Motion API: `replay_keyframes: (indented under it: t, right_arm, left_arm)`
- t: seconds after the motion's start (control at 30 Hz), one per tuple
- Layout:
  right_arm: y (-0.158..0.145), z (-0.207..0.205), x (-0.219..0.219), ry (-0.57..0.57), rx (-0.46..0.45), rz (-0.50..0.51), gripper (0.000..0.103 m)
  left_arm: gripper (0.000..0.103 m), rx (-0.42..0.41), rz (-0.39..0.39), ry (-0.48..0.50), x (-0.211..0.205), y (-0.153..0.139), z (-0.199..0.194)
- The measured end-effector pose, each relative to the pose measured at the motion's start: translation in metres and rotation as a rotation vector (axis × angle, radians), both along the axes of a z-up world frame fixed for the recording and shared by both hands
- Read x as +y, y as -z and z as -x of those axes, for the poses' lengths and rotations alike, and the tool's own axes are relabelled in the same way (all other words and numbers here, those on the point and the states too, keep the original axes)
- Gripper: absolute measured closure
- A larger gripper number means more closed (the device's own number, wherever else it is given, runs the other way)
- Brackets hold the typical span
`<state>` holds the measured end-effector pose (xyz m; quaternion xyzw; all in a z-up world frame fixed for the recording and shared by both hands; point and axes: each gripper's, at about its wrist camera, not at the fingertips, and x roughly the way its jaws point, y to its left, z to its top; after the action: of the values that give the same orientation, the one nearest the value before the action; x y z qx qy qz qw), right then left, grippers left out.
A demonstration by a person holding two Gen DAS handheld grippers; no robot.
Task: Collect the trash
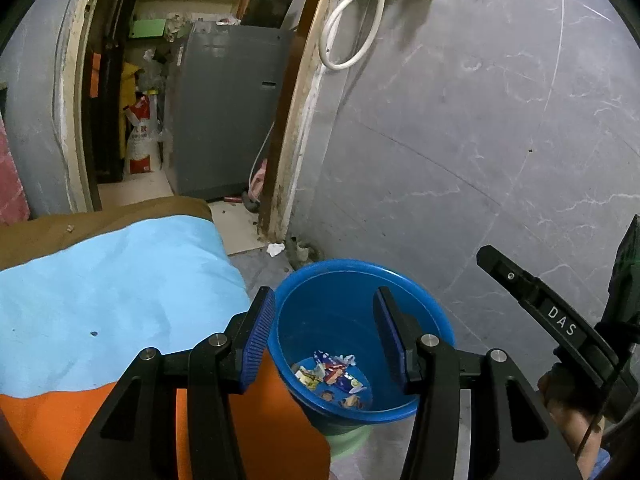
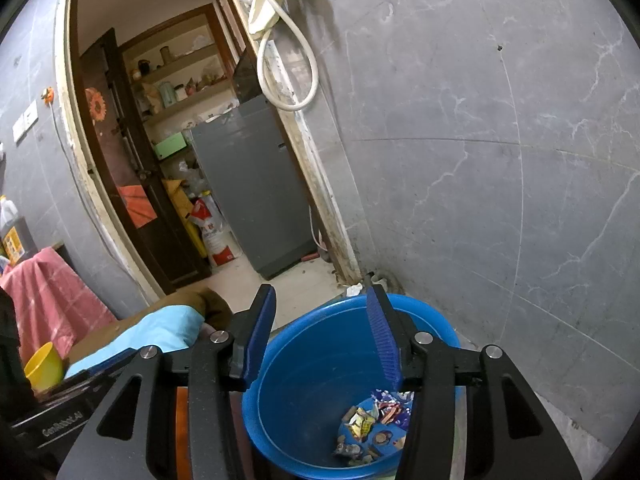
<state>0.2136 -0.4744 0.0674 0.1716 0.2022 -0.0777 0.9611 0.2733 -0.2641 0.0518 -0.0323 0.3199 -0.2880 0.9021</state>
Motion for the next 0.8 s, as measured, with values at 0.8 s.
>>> replay_keyframes:
  t: [0.8]
  right_arm:
    - [-0.013, 0.013, 0.030, -0.014, -0.046, 0.089, 0.035]
  left_arm:
    - [0.034, -0.121, -0.013, -0.113, 0.062, -0.036, 0.044]
